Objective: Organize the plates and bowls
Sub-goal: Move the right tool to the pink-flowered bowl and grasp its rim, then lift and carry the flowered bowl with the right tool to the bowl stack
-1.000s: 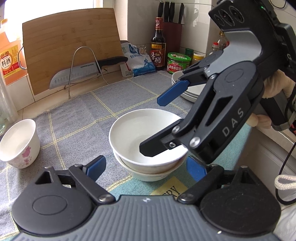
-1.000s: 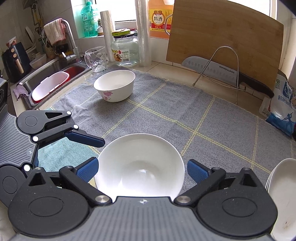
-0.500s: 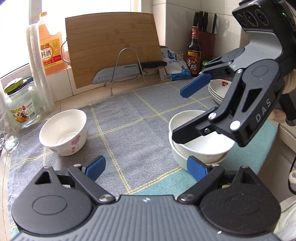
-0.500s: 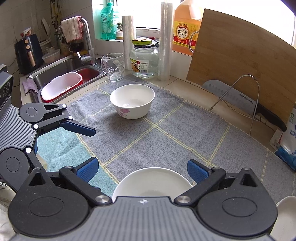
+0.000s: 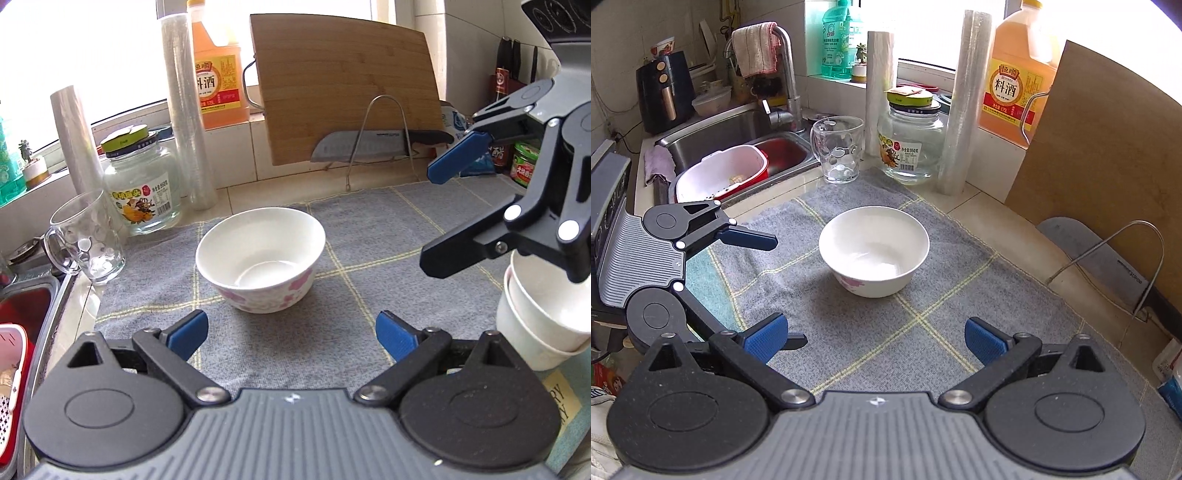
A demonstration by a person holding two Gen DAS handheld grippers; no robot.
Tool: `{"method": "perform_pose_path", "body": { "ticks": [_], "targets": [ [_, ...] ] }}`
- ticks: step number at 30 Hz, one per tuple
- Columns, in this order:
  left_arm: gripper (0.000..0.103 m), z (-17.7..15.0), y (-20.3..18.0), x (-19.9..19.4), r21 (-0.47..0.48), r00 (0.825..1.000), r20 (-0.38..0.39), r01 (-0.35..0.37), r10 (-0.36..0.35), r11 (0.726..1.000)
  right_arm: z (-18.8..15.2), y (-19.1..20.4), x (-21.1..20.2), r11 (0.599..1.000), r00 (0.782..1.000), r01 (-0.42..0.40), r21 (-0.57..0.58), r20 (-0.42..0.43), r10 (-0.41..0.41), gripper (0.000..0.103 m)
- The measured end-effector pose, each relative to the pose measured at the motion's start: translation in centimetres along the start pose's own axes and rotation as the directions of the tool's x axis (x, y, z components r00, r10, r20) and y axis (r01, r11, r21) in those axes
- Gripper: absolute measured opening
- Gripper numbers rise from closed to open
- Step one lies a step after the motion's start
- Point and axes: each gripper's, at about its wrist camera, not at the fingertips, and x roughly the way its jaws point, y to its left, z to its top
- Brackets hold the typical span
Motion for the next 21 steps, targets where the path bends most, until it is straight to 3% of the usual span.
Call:
{"method": "perform_pose_path", "body": {
  "ticks": [10,21],
  "targets": [
    [0.097,0.4,1.8,3.8,-0.044,1.0,0.009,-0.028,0.029,0.999,3.5,-1.6,5.1,0.998,0.997,-0.063,-0.002,-0.043,0.063,0.103],
    [0.097,1.2,2.6,5.9,-0.06,0.999,0.032,0.0,0.001,0.998,5.7,-3.7,10.4,0.993,0.989,-0.102,0.052,-0.101,0.107,0.103]
  ]
}}
